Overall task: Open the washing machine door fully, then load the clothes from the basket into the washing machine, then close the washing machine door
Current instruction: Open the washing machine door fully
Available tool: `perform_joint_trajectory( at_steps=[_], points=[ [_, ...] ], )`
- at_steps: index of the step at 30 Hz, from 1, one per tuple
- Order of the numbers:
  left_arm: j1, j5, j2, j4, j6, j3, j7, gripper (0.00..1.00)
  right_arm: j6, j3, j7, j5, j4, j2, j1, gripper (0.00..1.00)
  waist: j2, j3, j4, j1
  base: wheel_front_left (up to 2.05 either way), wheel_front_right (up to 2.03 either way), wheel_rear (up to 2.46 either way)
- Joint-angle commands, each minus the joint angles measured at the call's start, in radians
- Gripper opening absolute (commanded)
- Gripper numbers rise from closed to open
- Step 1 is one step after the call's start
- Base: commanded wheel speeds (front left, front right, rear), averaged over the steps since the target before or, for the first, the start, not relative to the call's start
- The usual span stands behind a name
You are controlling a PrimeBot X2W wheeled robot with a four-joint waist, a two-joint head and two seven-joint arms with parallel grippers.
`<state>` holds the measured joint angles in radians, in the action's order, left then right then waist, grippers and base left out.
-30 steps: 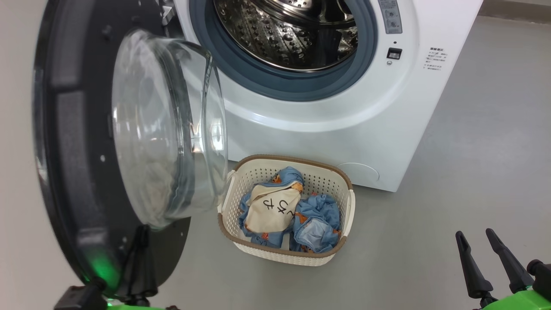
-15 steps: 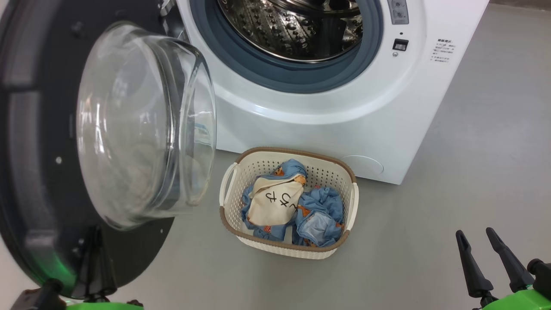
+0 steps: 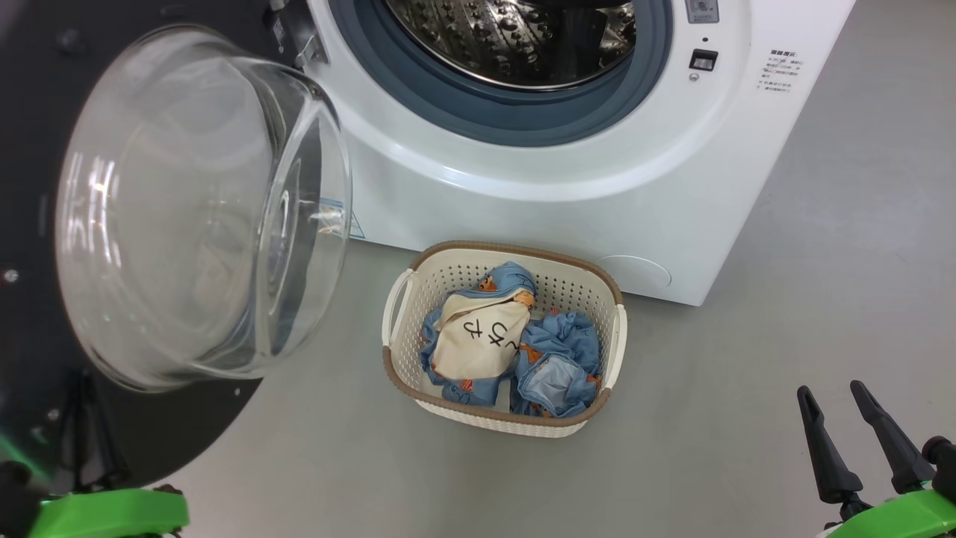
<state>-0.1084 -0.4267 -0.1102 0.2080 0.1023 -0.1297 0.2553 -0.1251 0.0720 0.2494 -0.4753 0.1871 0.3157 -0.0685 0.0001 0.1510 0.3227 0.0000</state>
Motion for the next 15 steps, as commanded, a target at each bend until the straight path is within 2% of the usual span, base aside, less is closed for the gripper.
perform_joint_trajectory(
  at_steps=[1, 10, 15],
  points=[
    [-0.044, 0.013, -0.049, -0.005, 0.014, -0.066, 0.006, 0.0, -0.006, 0.021, 0.012, 0.01, -0.025, 0.028, 0.021, 1.0, -0.0001, 0.001, 0.0, 0.0, 0.0, 0.0, 0.0],
    [-0.117, 0.052, -0.099, 0.115, 0.001, -0.162, 0.006, 0.0, -0.006, 0.029, 0.012, 0.009, -0.022, 0.034, 0.029, 1.0, -0.0001, 0.008, -0.004, 0.0, 0.0, 0.0, 0.0],
    [-0.174, 0.086, -0.128, 0.19, -0.026, -0.213, 0.006, 0.0, -0.006, 0.028, 0.012, 0.007, -0.021, 0.037, 0.032, 1.0, -0.0001, 0.015, -0.007, 0.0, 0.0, 0.0, 0.0]
  ],
)
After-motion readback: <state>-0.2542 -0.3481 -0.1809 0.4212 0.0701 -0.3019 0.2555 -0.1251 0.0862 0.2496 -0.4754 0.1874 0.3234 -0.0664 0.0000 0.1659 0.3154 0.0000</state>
